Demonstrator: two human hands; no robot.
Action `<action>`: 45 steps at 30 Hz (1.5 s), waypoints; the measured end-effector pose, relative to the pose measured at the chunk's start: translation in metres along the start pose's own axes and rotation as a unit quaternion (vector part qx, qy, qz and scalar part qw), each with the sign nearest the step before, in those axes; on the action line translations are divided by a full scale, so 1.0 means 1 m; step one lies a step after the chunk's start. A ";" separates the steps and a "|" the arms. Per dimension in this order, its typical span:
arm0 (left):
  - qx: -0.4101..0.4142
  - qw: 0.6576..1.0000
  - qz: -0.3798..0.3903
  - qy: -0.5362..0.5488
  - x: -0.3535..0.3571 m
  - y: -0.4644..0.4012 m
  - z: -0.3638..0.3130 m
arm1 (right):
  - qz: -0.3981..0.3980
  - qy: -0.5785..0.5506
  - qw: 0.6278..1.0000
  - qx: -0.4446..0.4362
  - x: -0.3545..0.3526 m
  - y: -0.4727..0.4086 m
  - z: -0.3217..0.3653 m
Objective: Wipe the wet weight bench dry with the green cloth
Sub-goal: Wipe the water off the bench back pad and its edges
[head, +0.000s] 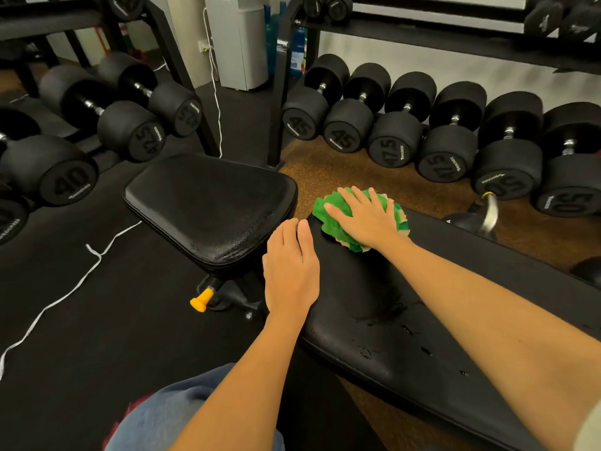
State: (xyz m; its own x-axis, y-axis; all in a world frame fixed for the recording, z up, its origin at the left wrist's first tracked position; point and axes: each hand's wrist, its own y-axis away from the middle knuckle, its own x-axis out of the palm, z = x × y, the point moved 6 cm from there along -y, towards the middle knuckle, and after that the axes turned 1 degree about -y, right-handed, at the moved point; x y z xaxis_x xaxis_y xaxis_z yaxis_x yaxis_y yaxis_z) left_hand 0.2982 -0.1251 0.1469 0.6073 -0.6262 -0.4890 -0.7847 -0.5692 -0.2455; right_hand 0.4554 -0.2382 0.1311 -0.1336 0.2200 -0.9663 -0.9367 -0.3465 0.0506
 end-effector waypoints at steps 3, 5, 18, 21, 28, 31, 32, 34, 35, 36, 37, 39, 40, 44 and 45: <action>0.011 1.000 0.003 0.002 0.002 -0.001 0.001 | 0.005 0.005 0.999 -0.049 0.003 0.012 0.015; 0.017 1.000 0.001 0.005 0.002 -0.002 0.002 | 0.012 0.016 0.995 -0.096 0.006 0.025 0.031; 0.024 0.999 -0.018 0.030 0.000 -0.005 0.006 | -0.038 -0.238 0.950 -0.198 -0.058 0.079 0.020; 0.025 0.999 -0.027 0.038 0.000 -0.003 0.006 | -0.068 -0.221 0.962 -0.144 -0.074 0.051 0.004; 0.025 0.999 -0.029 0.002 0.001 -0.006 0.007 | 0.032 0.002 0.999 -0.033 0.002 0.016 0.000; 0.021 1.000 -0.021 -0.004 0.004 -0.007 0.011 | 0.042 0.005 0.999 -0.031 0.005 0.018 0.015; 0.023 1.000 -0.019 0.003 0.004 -0.007 0.012 | 0.047 0.005 0.998 -0.041 0.006 0.021 0.021; 0.022 0.999 -0.022 0.022 0.001 -0.006 0.011 | 0.053 0.009 0.996 -0.069 0.011 0.029 0.035; 0.023 0.999 -0.026 0.030 0.000 -0.006 0.010 | 0.057 0.014 0.995 -0.083 0.014 0.033 0.041; 0.025 0.999 -0.027 0.037 -0.001 -0.005 0.010 | 0.061 0.021 0.993 -0.098 0.016 0.038 0.046; 0.029 0.998 -0.026 0.040 -0.002 -0.005 0.009 | 0.067 0.026 0.991 -0.109 0.017 0.043 0.050; 0.039 0.998 -0.024 0.036 -0.004 -0.004 0.007 | 0.085 0.007 0.989 -0.121 0.018 0.056 0.056; 0.043 0.998 -0.023 0.031 -0.004 -0.003 0.007 | 0.096 -0.016 0.987 -0.127 0.018 0.064 0.059; 0.074 0.997 0.003 0.002 -0.003 0.000 0.000 | 0.119 -0.120 0.976 -0.138 0.016 0.095 0.070; 0.086 0.996 0.021 -0.009 -0.001 0.001 -0.002 | 0.121 -0.165 0.970 -0.130 0.011 0.101 0.072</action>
State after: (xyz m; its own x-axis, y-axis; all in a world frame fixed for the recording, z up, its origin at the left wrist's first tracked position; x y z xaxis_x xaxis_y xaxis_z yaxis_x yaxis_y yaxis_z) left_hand 0.2971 -0.1260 0.1488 0.5725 -0.6365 -0.5168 -0.8199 -0.4428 -0.3629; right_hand 0.3359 -0.2054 0.1437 -0.4760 0.3690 -0.7983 -0.7575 -0.6332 0.1589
